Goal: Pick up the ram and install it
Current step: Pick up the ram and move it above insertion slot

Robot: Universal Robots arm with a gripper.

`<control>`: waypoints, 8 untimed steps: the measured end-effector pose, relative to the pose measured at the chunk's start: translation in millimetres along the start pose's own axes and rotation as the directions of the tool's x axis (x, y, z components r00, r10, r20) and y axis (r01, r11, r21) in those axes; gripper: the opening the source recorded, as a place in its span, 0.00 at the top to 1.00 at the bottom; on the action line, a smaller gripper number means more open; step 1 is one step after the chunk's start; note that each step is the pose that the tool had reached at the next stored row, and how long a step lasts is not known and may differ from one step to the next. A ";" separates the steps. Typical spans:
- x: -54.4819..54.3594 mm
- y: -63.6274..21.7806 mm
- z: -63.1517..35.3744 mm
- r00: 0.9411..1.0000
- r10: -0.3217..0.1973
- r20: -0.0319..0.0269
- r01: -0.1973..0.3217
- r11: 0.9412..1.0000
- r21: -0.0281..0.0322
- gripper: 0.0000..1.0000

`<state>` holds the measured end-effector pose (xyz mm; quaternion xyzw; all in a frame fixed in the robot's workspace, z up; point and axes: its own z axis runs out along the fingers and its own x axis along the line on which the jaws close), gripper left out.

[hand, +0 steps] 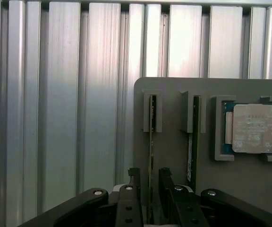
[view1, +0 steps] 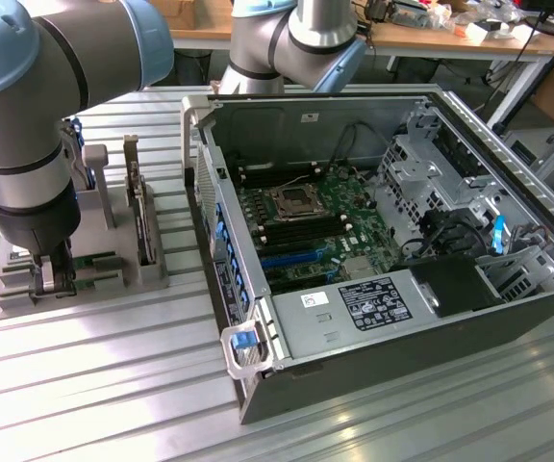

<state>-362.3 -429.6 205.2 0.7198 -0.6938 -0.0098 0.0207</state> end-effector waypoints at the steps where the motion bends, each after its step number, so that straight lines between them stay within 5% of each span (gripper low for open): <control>1: 0.0 0.0 0.0 1.000 0.000 0.000 0.000 1.000 0.000 0.70; 4: 0.0 0.0 0.0 1.000 0.000 0.000 0.000 1.000 0.000 0.84; 8: 0.0 0.0 0.0 1.000 0.000 0.000 0.000 1.000 0.000 0.87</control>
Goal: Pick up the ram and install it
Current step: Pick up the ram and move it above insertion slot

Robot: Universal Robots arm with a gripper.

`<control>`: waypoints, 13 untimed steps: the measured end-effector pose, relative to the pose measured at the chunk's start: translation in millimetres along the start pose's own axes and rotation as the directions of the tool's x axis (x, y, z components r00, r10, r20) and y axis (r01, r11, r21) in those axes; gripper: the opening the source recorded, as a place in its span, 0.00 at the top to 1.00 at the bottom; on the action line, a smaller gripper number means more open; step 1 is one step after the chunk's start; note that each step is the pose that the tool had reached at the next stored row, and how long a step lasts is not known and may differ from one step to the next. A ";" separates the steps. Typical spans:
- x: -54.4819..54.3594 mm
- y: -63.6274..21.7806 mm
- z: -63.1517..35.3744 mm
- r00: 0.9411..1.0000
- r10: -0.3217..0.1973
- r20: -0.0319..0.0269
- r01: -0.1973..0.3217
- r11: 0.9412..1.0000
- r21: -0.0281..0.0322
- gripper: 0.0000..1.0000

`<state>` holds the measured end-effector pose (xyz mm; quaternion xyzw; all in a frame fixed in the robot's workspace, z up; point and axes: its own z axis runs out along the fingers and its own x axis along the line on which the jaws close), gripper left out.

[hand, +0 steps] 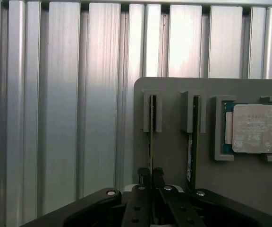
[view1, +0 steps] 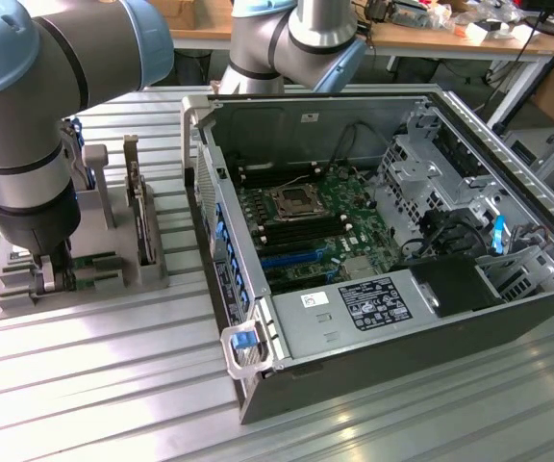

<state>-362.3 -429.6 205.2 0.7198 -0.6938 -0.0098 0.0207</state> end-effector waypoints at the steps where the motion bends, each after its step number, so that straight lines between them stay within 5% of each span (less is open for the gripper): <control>1: 0.0 0.0 0.0 1.000 0.000 0.000 0.000 1.000 0.000 0.87; 13: 0.1 0.2 -4.5 1.000 0.000 0.000 0.000 1.000 0.000 0.87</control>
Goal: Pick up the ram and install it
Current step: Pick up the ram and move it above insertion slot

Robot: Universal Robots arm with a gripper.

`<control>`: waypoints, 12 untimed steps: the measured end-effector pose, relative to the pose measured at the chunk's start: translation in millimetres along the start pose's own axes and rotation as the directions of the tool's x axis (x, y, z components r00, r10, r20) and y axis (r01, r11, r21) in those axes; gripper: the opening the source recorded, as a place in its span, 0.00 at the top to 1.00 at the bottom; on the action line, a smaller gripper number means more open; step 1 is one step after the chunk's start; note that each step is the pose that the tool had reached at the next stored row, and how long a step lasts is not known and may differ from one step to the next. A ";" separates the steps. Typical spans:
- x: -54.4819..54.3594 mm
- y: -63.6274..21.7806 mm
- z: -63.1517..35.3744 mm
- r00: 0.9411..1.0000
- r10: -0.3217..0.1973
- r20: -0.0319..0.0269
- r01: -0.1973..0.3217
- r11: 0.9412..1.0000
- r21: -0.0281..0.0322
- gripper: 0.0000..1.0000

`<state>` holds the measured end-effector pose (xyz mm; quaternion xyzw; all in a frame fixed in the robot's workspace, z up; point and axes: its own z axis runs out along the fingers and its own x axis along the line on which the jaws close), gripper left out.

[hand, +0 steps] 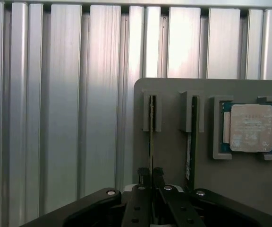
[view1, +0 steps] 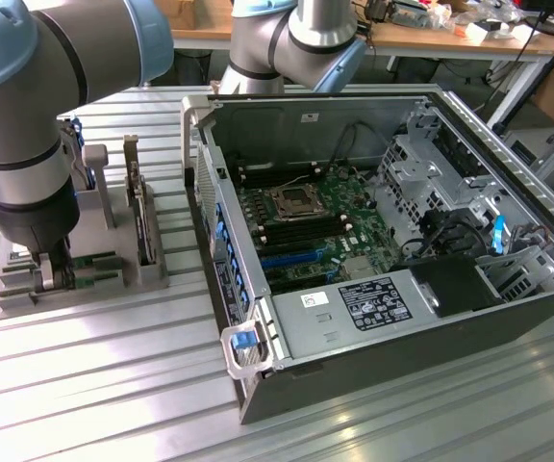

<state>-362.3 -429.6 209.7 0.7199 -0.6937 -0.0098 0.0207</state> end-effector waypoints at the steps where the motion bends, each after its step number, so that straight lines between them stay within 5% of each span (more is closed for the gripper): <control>1: 0.0 0.1 -0.7 1.000 0.000 0.000 0.000 1.000 0.000 0.87; 12: 0.1 0.3 -6.7 1.000 0.000 0.000 0.000 1.000 0.000 0.87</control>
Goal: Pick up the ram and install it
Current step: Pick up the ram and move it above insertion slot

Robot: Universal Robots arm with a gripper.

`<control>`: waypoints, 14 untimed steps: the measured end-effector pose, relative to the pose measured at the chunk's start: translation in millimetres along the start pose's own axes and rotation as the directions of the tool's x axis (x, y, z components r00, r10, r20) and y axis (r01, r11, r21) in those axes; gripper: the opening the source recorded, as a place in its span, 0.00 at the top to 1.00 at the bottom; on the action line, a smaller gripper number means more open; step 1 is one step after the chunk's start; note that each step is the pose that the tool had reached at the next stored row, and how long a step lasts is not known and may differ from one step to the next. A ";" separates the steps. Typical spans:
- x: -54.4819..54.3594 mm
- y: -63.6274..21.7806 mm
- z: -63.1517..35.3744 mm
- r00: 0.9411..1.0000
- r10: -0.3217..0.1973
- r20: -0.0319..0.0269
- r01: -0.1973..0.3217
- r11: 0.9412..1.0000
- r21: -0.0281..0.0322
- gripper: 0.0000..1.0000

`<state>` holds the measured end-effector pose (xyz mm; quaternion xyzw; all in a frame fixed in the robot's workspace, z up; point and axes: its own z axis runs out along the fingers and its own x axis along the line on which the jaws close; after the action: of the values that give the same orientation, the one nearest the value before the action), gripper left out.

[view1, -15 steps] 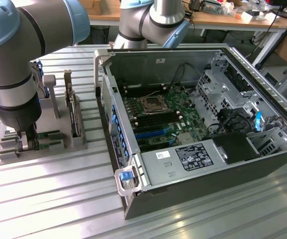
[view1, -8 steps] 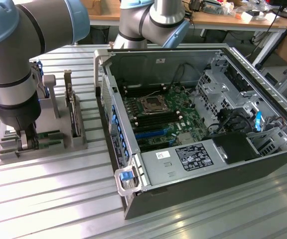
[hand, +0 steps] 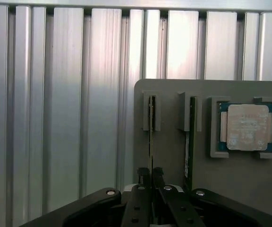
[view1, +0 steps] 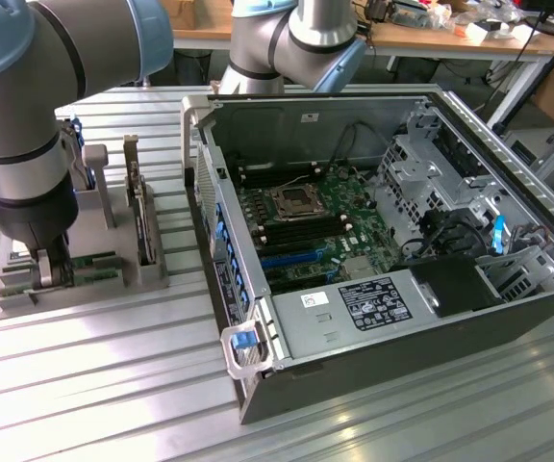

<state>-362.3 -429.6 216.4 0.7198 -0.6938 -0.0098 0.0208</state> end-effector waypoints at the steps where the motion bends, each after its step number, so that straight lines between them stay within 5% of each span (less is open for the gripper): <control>1: 0.0 0.1 -1.2 1.000 0.000 0.000 0.000 1.000 0.000 0.87; 14: 0.2 0.6 -13.9 1.000 0.000 0.000 0.000 1.000 0.000 0.87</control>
<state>-362.3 -429.6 230.4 0.7198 -0.6938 -0.0098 0.0208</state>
